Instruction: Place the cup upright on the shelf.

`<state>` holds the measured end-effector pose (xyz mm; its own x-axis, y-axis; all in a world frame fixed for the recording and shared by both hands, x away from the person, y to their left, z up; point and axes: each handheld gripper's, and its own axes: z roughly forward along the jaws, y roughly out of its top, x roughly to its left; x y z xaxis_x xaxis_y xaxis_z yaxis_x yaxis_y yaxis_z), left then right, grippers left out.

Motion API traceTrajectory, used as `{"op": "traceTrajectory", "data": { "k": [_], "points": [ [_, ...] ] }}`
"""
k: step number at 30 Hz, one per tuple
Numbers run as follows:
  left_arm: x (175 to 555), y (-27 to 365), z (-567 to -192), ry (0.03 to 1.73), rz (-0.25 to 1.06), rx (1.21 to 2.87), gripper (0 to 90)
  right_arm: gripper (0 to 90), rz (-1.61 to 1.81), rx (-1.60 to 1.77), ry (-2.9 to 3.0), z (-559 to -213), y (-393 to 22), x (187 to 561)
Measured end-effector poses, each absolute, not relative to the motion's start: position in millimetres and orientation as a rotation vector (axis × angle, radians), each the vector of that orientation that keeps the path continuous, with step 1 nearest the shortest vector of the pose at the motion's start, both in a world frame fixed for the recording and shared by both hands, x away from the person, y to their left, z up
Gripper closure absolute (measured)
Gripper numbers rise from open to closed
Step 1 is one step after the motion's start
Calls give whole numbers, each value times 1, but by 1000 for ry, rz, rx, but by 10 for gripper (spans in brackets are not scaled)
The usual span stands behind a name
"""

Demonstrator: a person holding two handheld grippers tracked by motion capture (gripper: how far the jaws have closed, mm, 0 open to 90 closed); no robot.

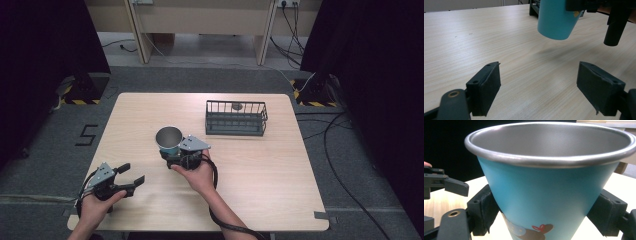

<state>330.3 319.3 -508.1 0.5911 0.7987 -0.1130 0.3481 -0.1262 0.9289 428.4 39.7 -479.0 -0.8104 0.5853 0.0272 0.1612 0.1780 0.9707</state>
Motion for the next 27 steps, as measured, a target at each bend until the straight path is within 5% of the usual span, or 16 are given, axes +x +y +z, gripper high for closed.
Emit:
{"op": "traceTrajectory", "data": {
  "k": [27],
  "points": [
    [330,319,-508,951,511,1719,187,197,1656,735,2044,-463,22,436]
  ]
}}
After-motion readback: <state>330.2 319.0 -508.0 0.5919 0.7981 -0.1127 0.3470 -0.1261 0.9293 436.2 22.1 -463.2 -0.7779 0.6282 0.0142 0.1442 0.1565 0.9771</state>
